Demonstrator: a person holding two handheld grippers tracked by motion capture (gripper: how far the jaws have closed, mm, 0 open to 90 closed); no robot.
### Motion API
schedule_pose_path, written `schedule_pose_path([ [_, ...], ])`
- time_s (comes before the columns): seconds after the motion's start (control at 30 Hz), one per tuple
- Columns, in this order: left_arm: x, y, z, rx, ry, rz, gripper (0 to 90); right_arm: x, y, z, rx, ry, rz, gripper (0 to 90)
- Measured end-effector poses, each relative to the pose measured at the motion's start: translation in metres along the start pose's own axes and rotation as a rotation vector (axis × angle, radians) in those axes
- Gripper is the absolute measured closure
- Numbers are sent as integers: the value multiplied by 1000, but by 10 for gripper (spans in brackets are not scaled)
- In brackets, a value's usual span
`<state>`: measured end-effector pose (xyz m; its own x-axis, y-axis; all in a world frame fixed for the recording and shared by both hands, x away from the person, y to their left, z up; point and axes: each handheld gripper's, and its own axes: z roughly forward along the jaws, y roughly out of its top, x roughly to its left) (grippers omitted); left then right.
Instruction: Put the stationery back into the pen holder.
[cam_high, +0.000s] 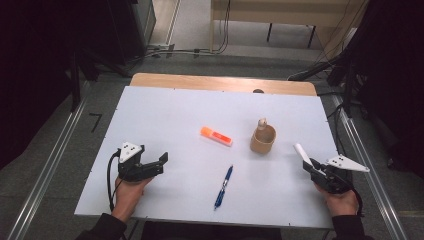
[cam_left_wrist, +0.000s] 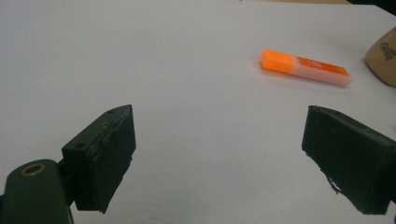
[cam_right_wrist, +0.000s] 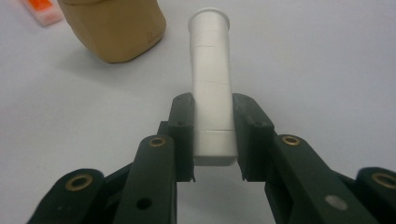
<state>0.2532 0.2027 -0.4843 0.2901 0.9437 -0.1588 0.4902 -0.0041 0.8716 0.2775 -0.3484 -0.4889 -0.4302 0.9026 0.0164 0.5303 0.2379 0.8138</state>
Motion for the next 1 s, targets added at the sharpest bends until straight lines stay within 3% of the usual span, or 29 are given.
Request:
schedule_pose_path([
  [0.5,-22,7,7,0,-44,24,105,14,12,-11,-55,40,-10,690],
  [1.0,-51,15,23,35,-109,42,105,32,23,-15,-94,82,-37,690],
])
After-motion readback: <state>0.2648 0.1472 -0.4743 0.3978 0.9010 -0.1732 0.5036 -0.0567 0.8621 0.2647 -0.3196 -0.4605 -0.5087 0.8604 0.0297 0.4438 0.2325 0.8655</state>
